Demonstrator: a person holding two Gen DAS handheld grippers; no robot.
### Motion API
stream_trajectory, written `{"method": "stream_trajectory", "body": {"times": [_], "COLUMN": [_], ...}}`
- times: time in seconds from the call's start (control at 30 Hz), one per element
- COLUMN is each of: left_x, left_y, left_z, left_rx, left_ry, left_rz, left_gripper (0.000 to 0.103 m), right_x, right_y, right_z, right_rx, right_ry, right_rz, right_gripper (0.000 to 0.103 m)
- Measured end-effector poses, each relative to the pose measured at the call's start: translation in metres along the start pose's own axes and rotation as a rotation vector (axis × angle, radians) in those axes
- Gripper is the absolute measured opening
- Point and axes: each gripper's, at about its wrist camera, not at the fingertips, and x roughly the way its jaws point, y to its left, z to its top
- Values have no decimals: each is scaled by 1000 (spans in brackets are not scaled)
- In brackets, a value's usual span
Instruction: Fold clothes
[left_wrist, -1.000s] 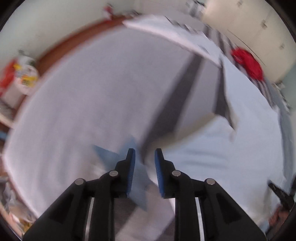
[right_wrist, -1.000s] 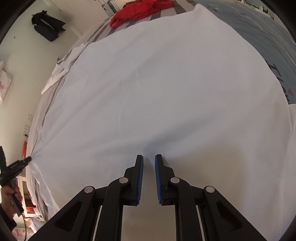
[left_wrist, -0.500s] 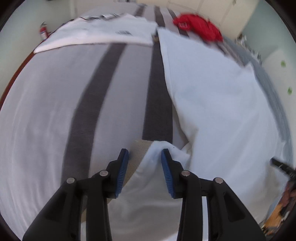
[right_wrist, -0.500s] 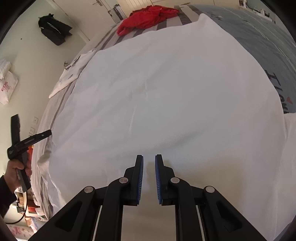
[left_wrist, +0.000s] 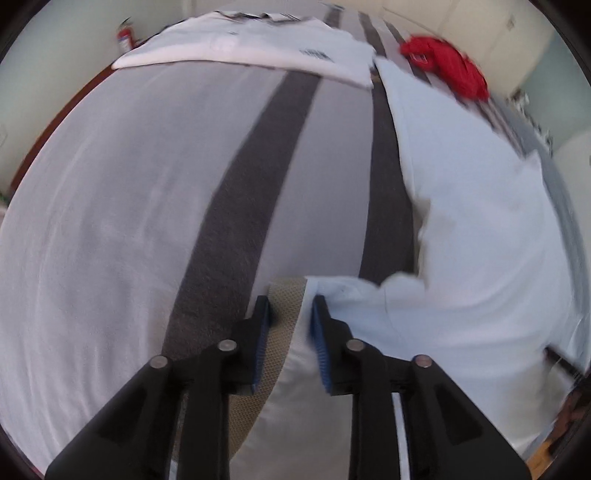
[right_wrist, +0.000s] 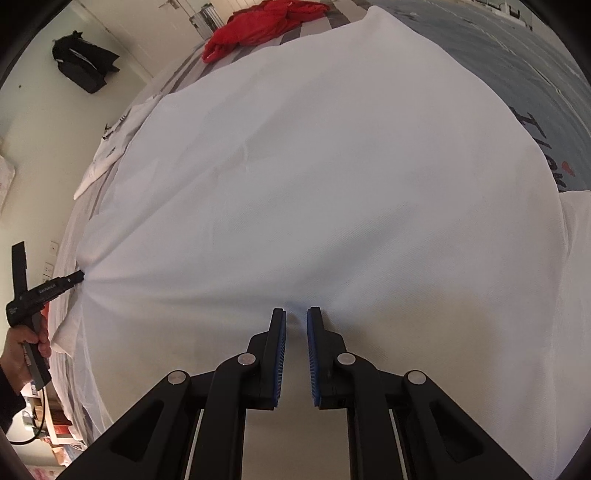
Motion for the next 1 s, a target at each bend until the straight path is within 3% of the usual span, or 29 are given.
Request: {"method": "stream_trajectory", "body": {"times": [0.13, 0.2, 0.3, 0.4, 0.5, 0.53, 0.63, 0.7, 0.87, 1.0], "left_x": [-52, -72, -73, -49, -8, -11, -25, -45, -78, -58], "left_y": [-1, -8, -41, -64, -72, -73, -79, -81, -113, -134], "left_z": [3, -3, -8, -28, -54, -59, -55, -54, -79, -82], "left_rx": [-38, -7, 86, 166, 222, 213, 149, 75, 116, 107], "left_ry": [-192, -246, -218, -121, -42, -88, -60, -85, -124, -73], "left_rz": [65, 37, -26, -21, 99, 110, 160, 139, 115, 100], "left_gripper": [34, 35, 35, 35, 37, 38, 38, 38, 38, 38], "right_x": [-10, -18, -32, -50, -71, -79, -103, -115, -121, -111], "right_y": [-5, -13, -28, -48, -68, -75, -111, -137, -198, -218], "right_z": [3, 2, -3, -12, -22, -25, -34, -41, -57, -64], "right_rx": [11, 29, 57, 72, 93, 100, 137, 171, 288, 318], "right_ry": [-30, -53, -78, -97, -122, -132, -154, -162, -153, -125], "right_rz": [-17, -26, -43, -65, -95, -106, -151, -183, -205, -152], "right_gripper": [11, 11, 11, 11, 18, 19, 22, 24, 36, 38]}}
